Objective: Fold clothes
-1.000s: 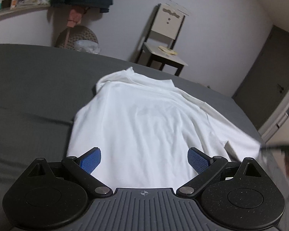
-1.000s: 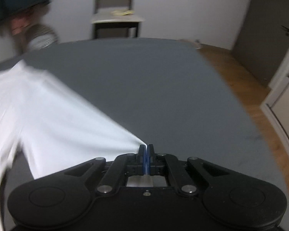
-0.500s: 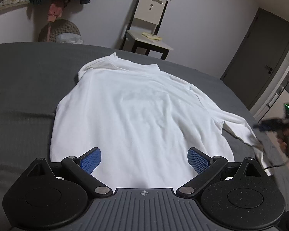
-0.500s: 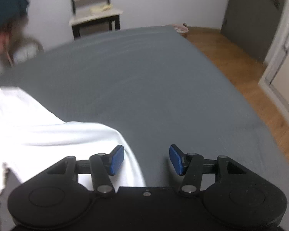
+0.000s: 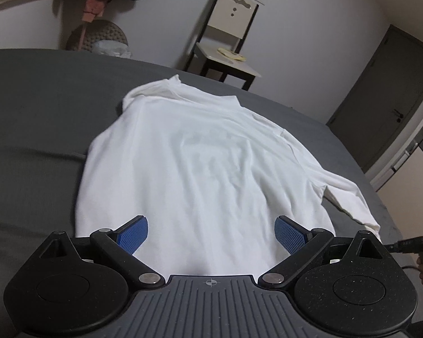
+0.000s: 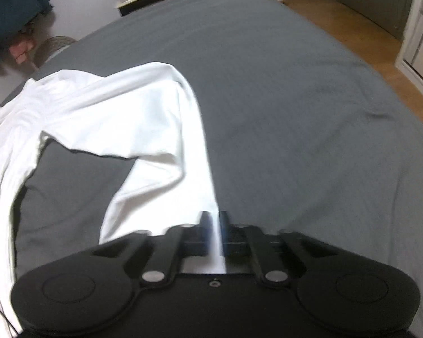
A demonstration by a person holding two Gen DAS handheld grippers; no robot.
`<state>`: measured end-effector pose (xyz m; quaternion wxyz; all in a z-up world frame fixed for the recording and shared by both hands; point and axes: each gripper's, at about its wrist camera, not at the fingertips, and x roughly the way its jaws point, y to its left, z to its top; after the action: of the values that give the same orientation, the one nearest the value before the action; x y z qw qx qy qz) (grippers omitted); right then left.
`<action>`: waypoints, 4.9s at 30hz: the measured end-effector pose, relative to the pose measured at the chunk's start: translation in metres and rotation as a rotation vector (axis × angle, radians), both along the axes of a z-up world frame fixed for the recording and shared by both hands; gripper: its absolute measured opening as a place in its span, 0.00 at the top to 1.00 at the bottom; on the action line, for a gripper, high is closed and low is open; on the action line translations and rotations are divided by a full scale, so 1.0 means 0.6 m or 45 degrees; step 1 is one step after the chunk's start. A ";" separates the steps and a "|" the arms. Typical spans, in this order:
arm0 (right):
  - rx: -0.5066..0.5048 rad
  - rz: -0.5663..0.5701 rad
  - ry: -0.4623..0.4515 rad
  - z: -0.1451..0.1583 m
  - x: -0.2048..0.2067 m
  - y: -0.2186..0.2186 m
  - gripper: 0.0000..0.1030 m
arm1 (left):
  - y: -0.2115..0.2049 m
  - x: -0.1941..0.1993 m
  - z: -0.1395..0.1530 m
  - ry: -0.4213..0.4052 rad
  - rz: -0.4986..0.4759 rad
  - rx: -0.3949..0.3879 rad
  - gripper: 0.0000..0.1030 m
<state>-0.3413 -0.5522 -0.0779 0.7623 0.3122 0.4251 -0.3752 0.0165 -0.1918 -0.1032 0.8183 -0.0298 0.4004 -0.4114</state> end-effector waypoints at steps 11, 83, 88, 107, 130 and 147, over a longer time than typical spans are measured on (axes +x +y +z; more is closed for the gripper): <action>-0.331 -0.219 0.456 0.075 -0.037 -0.177 0.99 | 0.021 0.020 0.016 -0.036 0.105 0.018 0.06; -0.278 0.211 -0.063 -0.011 0.322 0.362 0.90 | 0.055 0.020 -0.063 0.163 -0.067 0.440 0.00; -0.317 0.201 -0.092 -0.005 0.318 0.354 0.90 | 0.054 0.022 -0.073 0.198 0.037 0.430 0.03; -0.274 0.231 -0.197 0.015 0.288 0.360 0.90 | 0.045 -0.002 -0.071 0.189 0.124 0.393 0.98; -0.238 0.304 -0.405 0.039 0.267 0.371 0.90 | -0.111 -0.331 -0.116 -0.846 -0.605 1.052 0.96; -0.241 0.343 -0.365 0.038 0.280 0.379 0.89 | 0.078 -0.057 0.007 -0.827 -0.572 0.765 0.07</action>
<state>-0.1731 -0.3249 -0.0551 0.8841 0.2297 0.3131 -0.2601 -0.0175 -0.1452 -0.0988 0.7643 0.4242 0.2221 -0.4318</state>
